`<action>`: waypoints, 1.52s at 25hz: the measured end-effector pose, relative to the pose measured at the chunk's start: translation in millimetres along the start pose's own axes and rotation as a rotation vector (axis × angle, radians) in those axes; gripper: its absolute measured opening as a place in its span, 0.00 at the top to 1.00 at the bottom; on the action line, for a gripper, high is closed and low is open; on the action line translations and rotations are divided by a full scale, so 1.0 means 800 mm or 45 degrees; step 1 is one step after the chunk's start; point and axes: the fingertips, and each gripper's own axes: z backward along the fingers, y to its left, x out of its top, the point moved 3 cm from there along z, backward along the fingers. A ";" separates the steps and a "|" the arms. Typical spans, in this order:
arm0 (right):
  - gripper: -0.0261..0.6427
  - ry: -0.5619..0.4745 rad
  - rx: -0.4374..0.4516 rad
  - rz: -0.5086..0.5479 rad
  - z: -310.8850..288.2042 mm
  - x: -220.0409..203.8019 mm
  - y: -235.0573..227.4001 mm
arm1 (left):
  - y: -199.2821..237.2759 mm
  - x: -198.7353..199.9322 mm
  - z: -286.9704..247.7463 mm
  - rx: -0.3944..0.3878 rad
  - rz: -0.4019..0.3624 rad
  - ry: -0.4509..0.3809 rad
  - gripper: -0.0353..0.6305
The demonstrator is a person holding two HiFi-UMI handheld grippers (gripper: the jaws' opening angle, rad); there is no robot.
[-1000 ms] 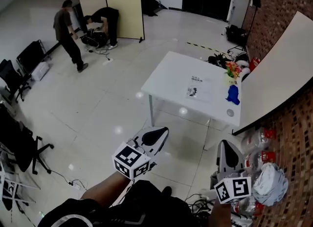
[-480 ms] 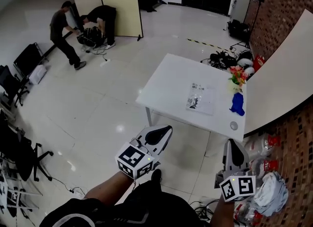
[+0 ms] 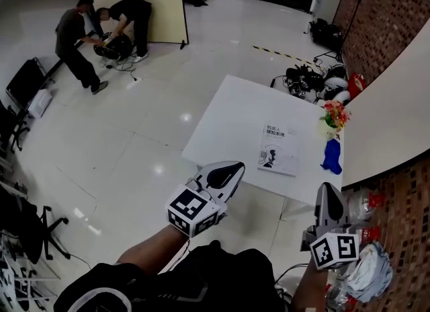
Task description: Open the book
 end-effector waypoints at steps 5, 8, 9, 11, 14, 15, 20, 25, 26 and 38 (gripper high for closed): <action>0.96 0.021 -0.015 -0.017 -0.060 -0.010 -0.044 | 0.037 -0.006 -0.057 0.006 0.023 0.020 0.95; 0.96 0.033 -0.002 -0.036 -0.102 -0.020 -0.078 | 0.060 -0.007 -0.102 0.023 0.010 0.045 0.95; 0.96 0.038 0.010 -0.039 -0.117 -0.022 -0.089 | 0.067 -0.005 -0.118 0.028 0.008 0.051 0.95; 0.96 0.044 0.033 -0.043 -0.144 -0.022 -0.112 | 0.079 0.002 -0.151 0.039 0.016 0.052 0.95; 0.96 0.051 0.072 -0.050 -0.179 -0.022 -0.145 | 0.089 0.011 -0.195 0.057 -0.001 0.064 0.95; 0.96 0.055 0.086 -0.049 -0.190 -0.022 -0.155 | 0.093 0.013 -0.209 0.066 -0.012 0.070 0.95; 0.96 0.123 0.116 -0.062 -0.241 -0.042 -0.198 | 0.117 0.000 -0.264 0.120 0.002 0.122 0.95; 0.96 0.276 0.112 -0.120 -0.281 -0.096 -0.220 | 0.146 -0.037 -0.296 0.196 0.042 0.219 0.95; 0.96 0.309 0.106 -0.130 -0.289 -0.110 -0.225 | 0.153 -0.048 -0.303 0.203 0.057 0.243 0.95; 0.86 0.907 0.030 -0.446 -0.330 -0.352 -0.232 | 0.201 -0.261 -0.350 0.190 0.314 0.689 0.95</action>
